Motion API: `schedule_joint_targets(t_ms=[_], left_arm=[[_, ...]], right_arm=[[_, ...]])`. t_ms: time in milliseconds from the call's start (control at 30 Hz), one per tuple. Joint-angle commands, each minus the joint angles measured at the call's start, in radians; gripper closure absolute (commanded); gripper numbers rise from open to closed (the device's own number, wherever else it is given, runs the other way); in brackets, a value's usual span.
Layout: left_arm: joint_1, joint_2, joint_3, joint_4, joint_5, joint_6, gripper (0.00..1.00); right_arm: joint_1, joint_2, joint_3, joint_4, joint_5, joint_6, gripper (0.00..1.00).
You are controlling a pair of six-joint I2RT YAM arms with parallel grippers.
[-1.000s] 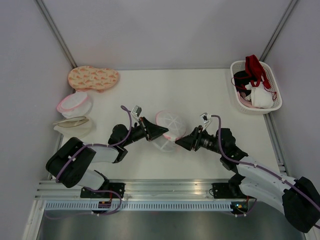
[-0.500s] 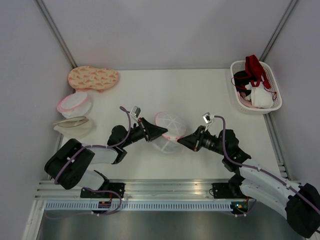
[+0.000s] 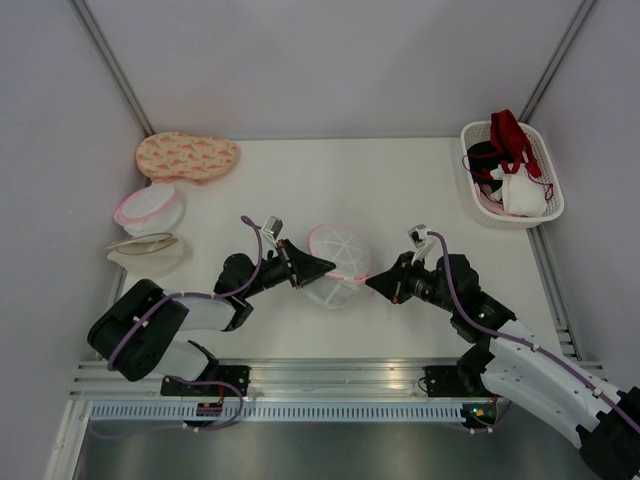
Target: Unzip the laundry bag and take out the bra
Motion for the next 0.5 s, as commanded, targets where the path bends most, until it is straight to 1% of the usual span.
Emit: schedule_joint_targets(t_ms=[0, 167, 267, 367, 467], left_arm=[[0.022, -0.048, -0.005, 0.408, 0.025, -0.012, 0.98], [0.033, -0.053, -0.011, 0.408, 0.063, -0.012, 0.98], [0.039, -0.054, -0.013, 0.406, 0.085, -0.012, 0.98], [0.040, -0.056, 0.002, 0.408, 0.135, -0.014, 0.98], [0.043, -0.056, 0.010, 0.408, 0.157, -0.017, 0.98]], right_arm=[[-0.013, -0.006, 0.054, -0.279, 0.217, -0.109, 1.00], [-0.013, 0.026, 0.115, -0.399, 0.370, -0.136, 1.00], [-0.014, 0.067, 0.131, -0.412, 0.403, -0.118, 1.00], [-0.013, 0.113, 0.147, -0.425, 0.453, -0.110, 1.00], [-0.013, 0.135, 0.154, -0.384, 0.432, -0.110, 1.00]])
